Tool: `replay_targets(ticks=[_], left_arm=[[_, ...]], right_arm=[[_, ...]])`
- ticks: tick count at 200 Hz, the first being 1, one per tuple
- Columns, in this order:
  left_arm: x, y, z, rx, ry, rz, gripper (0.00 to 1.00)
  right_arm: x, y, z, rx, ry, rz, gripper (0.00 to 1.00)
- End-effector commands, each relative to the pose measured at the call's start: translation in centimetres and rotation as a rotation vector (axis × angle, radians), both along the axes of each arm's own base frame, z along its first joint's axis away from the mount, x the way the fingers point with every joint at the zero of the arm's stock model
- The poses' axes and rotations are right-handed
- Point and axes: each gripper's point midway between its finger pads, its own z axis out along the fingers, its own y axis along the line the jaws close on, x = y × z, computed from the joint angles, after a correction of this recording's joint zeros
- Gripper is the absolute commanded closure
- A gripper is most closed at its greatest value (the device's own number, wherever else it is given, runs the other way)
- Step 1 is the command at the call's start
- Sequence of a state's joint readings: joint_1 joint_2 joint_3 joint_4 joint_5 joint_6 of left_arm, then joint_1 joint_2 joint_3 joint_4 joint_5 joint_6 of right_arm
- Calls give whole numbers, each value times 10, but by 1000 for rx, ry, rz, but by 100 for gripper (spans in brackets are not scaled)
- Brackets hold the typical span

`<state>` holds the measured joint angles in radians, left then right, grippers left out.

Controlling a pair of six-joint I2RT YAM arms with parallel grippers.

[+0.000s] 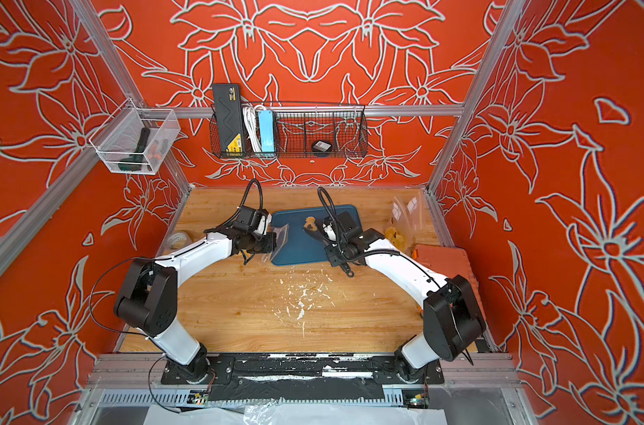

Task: Put the cookies into a resealable bag to prevent moisture
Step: Place the cookie in the ziploc bag.

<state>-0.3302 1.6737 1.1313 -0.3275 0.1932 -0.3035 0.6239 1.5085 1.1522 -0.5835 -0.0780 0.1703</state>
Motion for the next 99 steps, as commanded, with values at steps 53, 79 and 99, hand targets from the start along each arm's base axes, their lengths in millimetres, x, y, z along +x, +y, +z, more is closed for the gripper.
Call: replay_targets(ticks=[53, 79, 99], left_arm=[[1, -10, 3, -2, -7, -46, 100], [2, -9, 5, 1, -14, -41, 100], [2, -8, 8, -1, -25, -37, 100]], right_arm=[[-8, 52, 20, 22, -43, 179, 73], [-12, 55, 7, -6, -15, 201, 73], [-13, 53, -5, -45, 6, 207, 73]])
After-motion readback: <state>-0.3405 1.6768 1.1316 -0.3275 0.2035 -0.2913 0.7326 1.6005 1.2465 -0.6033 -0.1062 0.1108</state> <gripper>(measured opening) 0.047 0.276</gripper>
